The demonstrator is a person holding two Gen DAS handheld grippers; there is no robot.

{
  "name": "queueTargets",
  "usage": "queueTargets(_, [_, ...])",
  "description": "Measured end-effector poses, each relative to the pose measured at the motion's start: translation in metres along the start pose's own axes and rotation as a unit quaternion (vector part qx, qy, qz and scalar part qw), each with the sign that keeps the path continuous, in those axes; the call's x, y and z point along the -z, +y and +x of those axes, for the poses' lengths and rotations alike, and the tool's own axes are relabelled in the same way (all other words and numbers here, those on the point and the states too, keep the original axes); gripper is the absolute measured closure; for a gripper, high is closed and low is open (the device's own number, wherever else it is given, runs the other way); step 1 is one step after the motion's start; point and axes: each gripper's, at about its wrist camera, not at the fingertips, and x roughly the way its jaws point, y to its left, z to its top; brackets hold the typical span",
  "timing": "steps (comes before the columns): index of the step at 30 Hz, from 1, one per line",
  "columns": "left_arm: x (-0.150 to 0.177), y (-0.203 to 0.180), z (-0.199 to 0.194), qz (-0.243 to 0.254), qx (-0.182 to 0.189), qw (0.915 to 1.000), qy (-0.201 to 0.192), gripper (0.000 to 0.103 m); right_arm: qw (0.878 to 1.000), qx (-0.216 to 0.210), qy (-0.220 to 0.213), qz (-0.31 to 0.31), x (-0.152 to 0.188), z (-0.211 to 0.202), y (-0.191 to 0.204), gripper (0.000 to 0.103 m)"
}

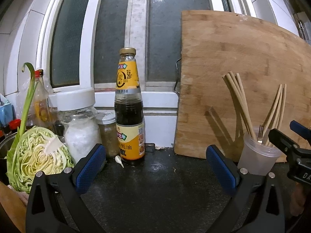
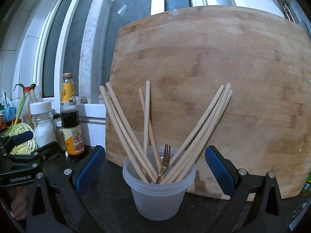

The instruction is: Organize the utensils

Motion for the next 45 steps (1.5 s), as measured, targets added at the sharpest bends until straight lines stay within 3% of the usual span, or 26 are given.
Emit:
queueTargets(9, [0.0002,-0.0012,-0.0005,0.002,0.006,1.0000,0.002,0.000,1.000,0.007,0.017,0.007,0.0022,0.0079,-0.0017,0.000])
queueTargets(45, [-0.0003,-0.0001,0.0005,0.006,0.003,1.0000,0.005,0.000,1.000,0.015,0.020,0.006,0.0048,0.0085,-0.0036,0.000])
